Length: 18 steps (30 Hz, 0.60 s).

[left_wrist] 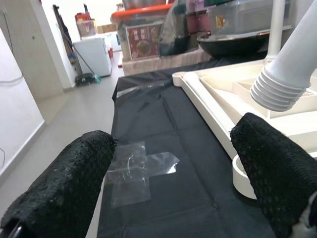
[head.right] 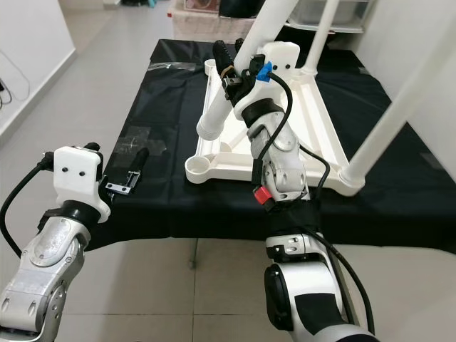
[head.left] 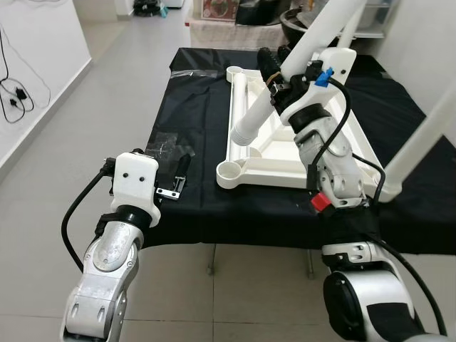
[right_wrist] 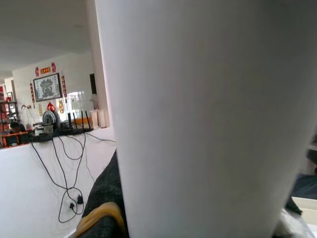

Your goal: Building children table

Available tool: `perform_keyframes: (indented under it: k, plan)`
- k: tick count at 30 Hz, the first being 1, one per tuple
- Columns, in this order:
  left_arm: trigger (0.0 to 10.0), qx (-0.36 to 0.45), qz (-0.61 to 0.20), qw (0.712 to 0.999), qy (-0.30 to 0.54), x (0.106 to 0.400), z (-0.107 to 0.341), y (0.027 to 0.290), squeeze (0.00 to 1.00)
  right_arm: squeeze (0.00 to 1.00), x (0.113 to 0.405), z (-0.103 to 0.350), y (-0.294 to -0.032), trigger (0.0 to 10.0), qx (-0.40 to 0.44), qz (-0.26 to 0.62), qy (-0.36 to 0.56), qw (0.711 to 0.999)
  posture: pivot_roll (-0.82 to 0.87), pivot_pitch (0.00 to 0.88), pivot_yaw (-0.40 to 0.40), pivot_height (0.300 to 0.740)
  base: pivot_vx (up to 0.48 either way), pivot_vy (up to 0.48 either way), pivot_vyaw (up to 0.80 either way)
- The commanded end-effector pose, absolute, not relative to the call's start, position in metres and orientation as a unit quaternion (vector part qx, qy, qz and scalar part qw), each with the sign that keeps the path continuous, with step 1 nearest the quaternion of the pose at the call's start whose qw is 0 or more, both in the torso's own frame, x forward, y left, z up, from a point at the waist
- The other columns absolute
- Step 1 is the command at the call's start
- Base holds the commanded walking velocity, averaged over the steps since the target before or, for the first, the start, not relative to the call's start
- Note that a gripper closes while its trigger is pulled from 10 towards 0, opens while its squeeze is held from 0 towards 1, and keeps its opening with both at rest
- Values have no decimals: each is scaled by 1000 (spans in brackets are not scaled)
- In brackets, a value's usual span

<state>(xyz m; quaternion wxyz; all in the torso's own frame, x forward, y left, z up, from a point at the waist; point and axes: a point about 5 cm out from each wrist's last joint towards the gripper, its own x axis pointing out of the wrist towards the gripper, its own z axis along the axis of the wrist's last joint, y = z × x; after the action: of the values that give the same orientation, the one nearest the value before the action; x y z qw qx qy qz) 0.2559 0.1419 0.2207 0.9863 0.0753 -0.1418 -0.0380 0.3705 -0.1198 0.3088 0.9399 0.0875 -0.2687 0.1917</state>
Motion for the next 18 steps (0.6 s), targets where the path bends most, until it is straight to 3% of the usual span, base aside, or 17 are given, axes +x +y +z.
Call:
perform_keyframes:
  k: [1, 12, 18]
  plan:
    - [10000, 86, -38, 985, -145, 256, 220, 141, 0, 0, 369, 314, -120, 10000, 77, 193, -281, 937, 99, 97, -48, 740, 0, 0, 0]
    - [10000, 92, -42, 983, -151, 257, 222, 140, 0, 0, 370, 312, -120, 10000, 74, 192, -280, 938, 101, 106, -48, 740, 0, 0, 0]
    - [10000, 99, -26, 982, -159, 258, 225, 143, 0, 0, 370, 312, -120, 10000, 71, 191, -279, 938, 99, 113, -45, 740, 247, 0, 0]
